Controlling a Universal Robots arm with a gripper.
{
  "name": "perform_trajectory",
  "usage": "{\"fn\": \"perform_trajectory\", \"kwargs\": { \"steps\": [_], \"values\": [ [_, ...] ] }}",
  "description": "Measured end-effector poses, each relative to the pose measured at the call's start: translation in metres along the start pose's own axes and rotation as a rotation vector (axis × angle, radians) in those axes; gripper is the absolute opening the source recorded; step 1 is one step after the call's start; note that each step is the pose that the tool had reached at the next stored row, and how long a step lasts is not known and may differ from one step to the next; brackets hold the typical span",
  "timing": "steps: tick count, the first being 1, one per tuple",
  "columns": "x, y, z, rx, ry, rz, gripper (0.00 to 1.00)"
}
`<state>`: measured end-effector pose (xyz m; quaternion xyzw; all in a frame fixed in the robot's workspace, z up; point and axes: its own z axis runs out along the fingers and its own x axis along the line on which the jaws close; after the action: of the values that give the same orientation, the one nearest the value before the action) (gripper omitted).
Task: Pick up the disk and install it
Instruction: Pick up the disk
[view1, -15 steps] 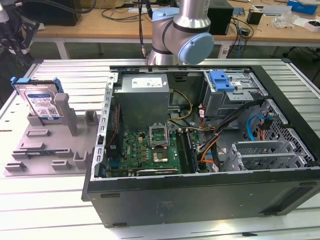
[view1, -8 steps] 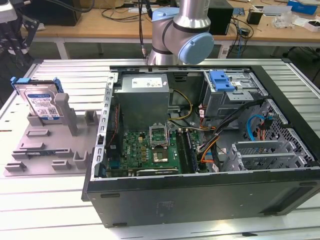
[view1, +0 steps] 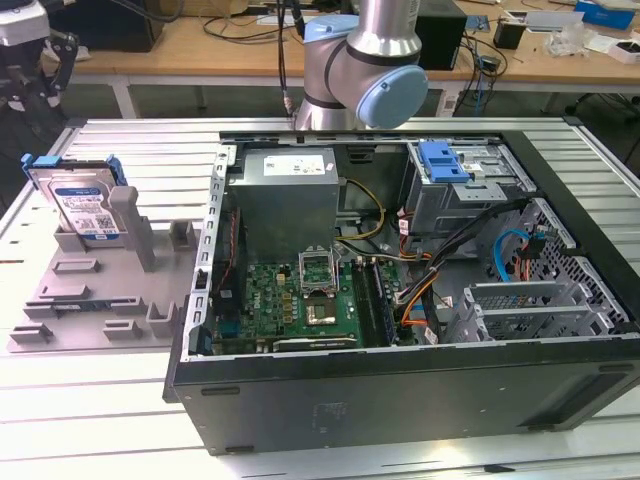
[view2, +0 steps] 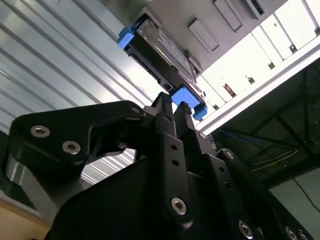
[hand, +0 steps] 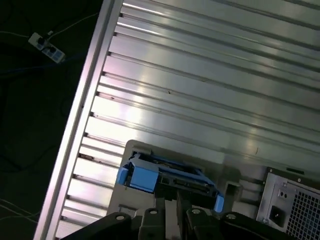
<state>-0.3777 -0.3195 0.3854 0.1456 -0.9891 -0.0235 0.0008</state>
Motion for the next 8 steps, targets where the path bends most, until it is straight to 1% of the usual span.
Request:
{"fn": "perform_trajectory", "kwargs": {
  "steps": [1,2,3,4,5,8],
  "values": [
    [0.0000,0.0000,0.0000,-0.0004,0.0018,-0.018,0.29],
    [0.0000,0.0001,0.0001,-0.0010,0.0047,-0.047,0.36],
    [0.0000,0.0001,0.0001,-0.0013,0.0062,-0.063,0.36],
    [0.0000,0.0001,0.0002,-0.0016,0.0077,-0.080,0.42],
    [0.0000,0.0001,0.0003,-0.0020,0.0099,-0.104,0.42],
    [-0.0001,0.0001,0.0005,-0.0027,0.0137,-0.155,0.42]
  ]
}}
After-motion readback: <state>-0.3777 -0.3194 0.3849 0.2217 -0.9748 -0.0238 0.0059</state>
